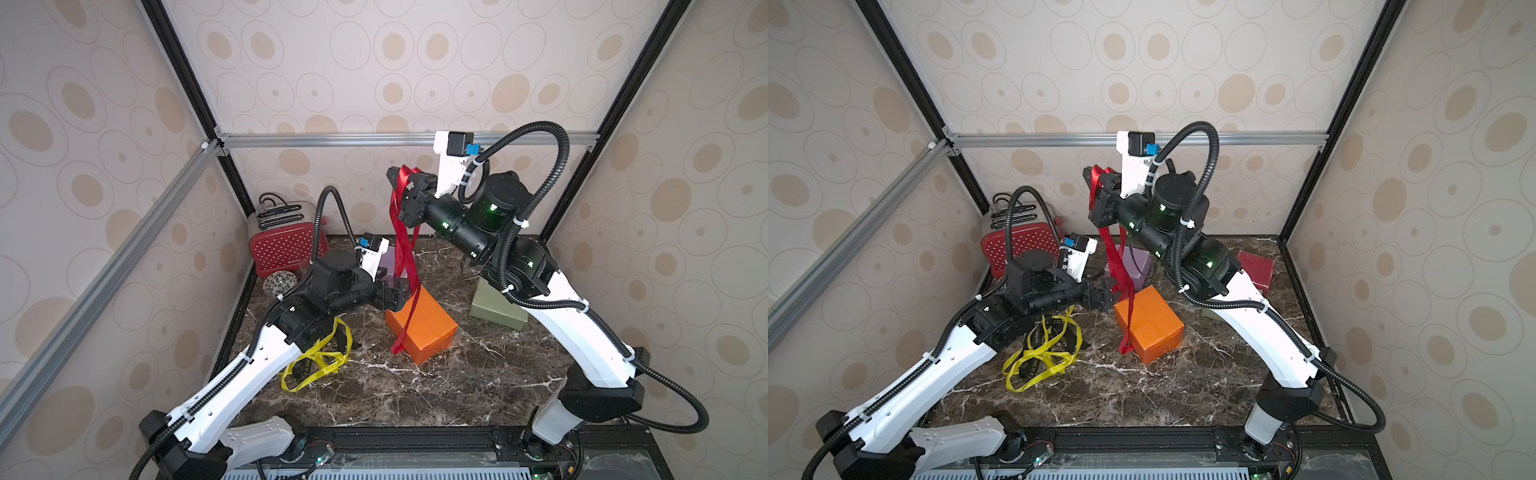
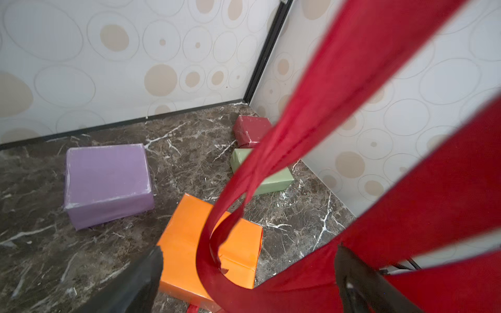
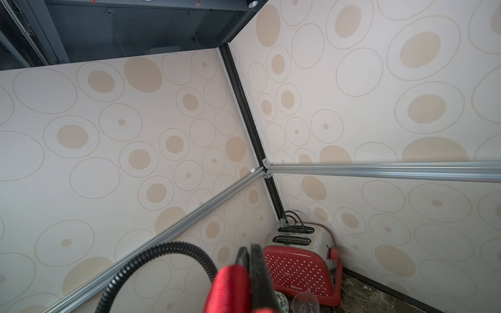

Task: Untie the ribbon bows on the gift boxes
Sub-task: Pull the ribbon from the gift box.

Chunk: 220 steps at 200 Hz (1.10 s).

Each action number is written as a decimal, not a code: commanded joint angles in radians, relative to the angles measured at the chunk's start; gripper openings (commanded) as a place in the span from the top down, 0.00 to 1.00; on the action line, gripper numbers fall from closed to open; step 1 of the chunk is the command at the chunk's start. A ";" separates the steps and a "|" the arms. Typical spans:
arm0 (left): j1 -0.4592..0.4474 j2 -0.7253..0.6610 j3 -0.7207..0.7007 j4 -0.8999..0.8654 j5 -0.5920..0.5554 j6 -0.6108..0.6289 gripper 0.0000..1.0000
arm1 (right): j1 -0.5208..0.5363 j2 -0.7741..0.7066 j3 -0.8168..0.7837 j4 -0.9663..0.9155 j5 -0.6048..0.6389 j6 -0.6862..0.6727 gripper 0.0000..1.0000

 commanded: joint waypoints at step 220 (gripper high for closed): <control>0.004 0.092 -0.040 0.419 0.266 0.054 0.01 | -0.131 -0.222 -0.276 0.054 -0.060 0.123 1.00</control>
